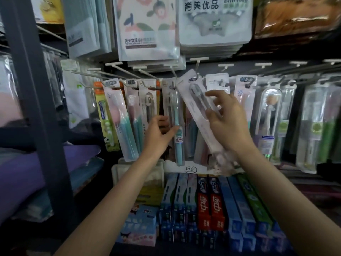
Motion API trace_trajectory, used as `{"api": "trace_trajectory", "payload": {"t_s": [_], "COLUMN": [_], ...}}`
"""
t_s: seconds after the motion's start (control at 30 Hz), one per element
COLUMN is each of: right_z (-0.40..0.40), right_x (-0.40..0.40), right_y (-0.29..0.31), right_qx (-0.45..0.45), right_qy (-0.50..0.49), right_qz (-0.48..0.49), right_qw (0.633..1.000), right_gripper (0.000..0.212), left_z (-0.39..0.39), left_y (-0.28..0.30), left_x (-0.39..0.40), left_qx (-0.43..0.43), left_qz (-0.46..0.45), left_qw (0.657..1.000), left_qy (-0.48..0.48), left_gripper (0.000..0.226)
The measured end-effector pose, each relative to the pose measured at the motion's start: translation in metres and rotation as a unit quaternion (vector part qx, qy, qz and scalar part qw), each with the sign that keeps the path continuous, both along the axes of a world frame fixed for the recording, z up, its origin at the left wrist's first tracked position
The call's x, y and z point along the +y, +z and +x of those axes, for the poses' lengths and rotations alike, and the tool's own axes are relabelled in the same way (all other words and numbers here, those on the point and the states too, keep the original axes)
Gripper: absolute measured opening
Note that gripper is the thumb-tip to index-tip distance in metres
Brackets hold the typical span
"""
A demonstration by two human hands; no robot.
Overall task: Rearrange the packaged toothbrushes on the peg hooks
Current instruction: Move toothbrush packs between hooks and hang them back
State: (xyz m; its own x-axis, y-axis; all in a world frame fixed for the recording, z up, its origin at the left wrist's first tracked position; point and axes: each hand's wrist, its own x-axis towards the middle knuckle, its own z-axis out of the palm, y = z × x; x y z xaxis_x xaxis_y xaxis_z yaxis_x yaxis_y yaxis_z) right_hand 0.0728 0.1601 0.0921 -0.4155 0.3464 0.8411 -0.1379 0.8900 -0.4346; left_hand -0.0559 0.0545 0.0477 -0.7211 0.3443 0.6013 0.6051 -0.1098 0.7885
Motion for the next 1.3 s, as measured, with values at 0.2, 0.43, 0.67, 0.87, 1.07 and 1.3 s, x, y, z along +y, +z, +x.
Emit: {"api": "trace_trajectory", "payload": {"t_s": [0.2,0.43,0.67,0.87,1.07,1.3], "right_z": [-0.009,-0.006,-0.039,-0.057,-0.085,-0.105], "right_x": [-0.003,-0.010,-0.043,-0.048,-0.058,-0.047], "right_y": [-0.014,-0.040,-0.065,-0.062,-0.061,-0.069], "right_qx": [0.053,0.078,-0.021,-0.065,-0.155,-0.214], "right_qy": [-0.026,-0.077,0.080,0.122,0.110,0.042], "right_qz": [-0.038,0.066,0.102,0.072,0.046,-0.010], "right_qw": [0.998,0.992,0.991,0.988,0.981,0.976], "right_gripper": [0.034,0.030,0.035,0.041,0.043,0.052], "left_z": [-0.003,-0.007,-0.016,-0.029,-0.045,-0.046], "left_y": [-0.004,-0.014,-0.020,-0.030,-0.031,-0.028], "left_x": [-0.003,0.009,0.004,-0.034,-0.027,-0.017], "left_qx": [0.007,0.060,0.097,0.162,0.104,0.124], "left_qz": [-0.031,-0.072,-0.090,0.017,-0.076,-0.044], "left_qw": [0.999,0.991,0.984,0.967,0.960,0.954], "left_qy": [0.011,0.099,0.115,0.193,0.247,0.268], "left_gripper": [0.048,0.059,0.042,0.039,0.077,0.050]}}
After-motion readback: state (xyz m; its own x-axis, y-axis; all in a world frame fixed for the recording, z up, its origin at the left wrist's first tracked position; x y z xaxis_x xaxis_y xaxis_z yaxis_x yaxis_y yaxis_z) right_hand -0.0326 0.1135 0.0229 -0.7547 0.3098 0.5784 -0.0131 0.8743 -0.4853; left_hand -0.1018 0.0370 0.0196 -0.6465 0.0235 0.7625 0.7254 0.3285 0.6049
